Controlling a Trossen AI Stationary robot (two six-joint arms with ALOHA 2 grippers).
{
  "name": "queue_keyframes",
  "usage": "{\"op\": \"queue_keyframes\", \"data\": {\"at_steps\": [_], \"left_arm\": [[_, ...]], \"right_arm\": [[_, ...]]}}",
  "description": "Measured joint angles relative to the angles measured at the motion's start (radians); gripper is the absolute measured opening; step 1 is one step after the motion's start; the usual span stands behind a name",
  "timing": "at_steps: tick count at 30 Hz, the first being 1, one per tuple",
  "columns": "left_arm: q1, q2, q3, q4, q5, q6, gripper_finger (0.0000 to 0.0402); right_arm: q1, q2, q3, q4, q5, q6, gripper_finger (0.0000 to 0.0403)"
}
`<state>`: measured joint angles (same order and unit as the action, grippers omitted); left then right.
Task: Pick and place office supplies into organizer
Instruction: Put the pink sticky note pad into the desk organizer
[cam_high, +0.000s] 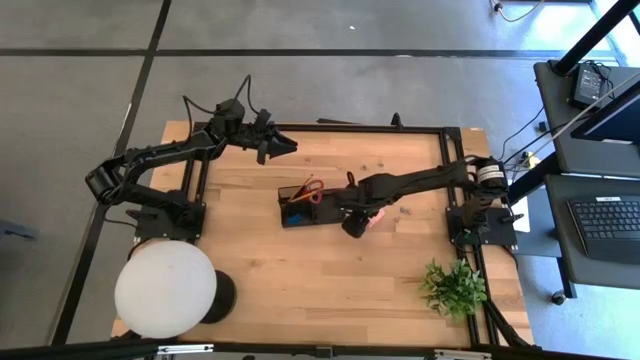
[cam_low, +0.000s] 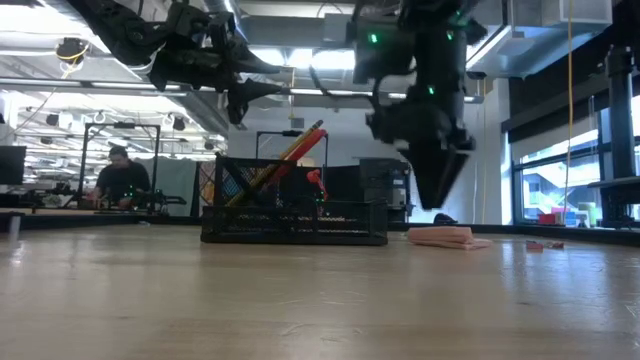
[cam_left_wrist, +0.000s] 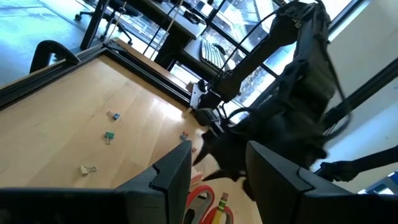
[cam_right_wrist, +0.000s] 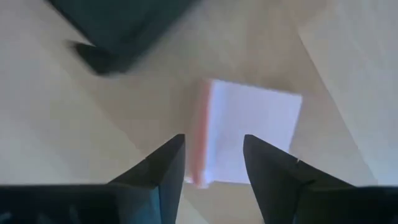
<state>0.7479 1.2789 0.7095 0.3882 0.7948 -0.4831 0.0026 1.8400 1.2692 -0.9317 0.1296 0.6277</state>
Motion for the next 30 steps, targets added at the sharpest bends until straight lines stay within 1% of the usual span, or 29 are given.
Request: {"op": "queue_keyframes", "data": {"at_steps": [2,7,9,18,23,30], "left_arm": [[0.000,0.000,0.000,0.000,0.000,0.000,0.0147],[0.000,0.000,0.000,-0.005,0.000,0.000,0.0147],[0.000,0.000,0.000,-0.005,0.000,0.000,0.0147],[0.000,0.000,0.000,-0.005,0.000,0.000,0.0147],[0.000,0.000,0.000,-0.004,0.000,0.000,0.0147],[0.000,0.000,0.000,-0.004,0.000,0.000,0.0147]], "right_arm": [[0.000,0.000,-0.035,0.001,0.001,0.023,0.0167],[0.001,0.000,-0.105,0.088,-0.006,0.024,0.0167],[0.000,0.000,-0.118,0.100,-0.025,0.024,0.0167],[0.000,0.006,-0.130,0.119,-0.027,0.018,0.0164],[0.000,0.025,-0.129,0.132,-0.037,0.016,0.0139],[0.001,0.042,-0.125,0.139,-0.041,-0.011,0.0086]]}}
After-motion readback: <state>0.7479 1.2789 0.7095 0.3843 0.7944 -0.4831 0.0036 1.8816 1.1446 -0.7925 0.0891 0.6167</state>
